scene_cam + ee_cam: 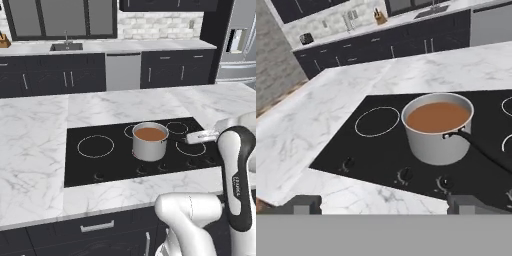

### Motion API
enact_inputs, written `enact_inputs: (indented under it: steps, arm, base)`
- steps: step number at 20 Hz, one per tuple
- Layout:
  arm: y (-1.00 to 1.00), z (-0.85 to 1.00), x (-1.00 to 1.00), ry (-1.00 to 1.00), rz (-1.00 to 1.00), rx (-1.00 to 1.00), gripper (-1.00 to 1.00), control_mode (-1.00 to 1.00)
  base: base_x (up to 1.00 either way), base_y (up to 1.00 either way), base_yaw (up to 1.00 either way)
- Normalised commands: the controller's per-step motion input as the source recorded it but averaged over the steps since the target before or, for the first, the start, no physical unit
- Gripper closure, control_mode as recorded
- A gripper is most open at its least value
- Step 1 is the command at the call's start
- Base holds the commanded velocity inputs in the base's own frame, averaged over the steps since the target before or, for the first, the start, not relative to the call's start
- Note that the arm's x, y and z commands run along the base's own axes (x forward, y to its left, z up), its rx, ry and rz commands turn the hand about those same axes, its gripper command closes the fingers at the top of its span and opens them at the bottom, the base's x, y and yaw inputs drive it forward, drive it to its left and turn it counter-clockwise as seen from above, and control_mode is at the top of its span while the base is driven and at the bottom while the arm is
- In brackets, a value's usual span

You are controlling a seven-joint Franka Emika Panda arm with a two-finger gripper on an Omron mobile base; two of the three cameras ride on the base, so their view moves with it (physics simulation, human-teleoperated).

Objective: Pick up the sugar cube(s) and place them in the saucepan with hot chocolate.

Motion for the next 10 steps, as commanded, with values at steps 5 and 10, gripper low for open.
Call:
enact_inputs:
  steps: [5, 10]
  arm:
    - [0.87, 0.08, -0.15, 0.01, 0.0, -0.14, -1.0, -1.0]
    - [0.63, 0.28, -0.1, 0.01, 0.0, -0.16, -1.0, -1.0]
  base:
    - [0.0, 0.0, 0.0]
    - [0.0, 0.0, 0.0]
